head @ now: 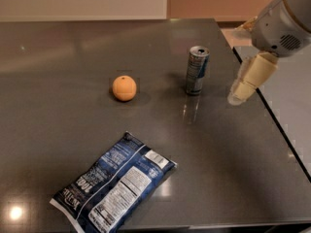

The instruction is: Knock redbull can over

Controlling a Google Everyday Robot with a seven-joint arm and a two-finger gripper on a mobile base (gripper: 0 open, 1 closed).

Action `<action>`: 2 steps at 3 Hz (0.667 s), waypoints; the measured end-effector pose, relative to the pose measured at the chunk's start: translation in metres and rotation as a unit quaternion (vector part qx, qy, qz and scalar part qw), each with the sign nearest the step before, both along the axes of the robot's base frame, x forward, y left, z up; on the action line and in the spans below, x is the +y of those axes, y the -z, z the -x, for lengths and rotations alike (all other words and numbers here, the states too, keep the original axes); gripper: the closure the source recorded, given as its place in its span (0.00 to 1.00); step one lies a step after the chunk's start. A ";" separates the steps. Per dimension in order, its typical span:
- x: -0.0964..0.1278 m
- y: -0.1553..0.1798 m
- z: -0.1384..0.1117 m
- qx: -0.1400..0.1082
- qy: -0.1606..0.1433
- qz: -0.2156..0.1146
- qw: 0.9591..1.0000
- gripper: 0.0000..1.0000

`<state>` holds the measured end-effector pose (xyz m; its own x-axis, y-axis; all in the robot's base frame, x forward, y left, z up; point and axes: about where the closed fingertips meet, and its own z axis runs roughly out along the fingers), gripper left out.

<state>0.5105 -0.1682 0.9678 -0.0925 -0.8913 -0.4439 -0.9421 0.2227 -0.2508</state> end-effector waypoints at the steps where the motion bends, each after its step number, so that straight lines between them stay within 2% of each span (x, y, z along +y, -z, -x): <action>1: 0.017 0.006 -0.024 0.001 -0.004 -0.033 0.999 0.00; 2: 0.027 0.011 -0.053 0.008 0.005 -0.062 0.998 0.00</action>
Offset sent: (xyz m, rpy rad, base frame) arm 0.0919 0.0357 -0.0165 0.1962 0.0311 -0.0395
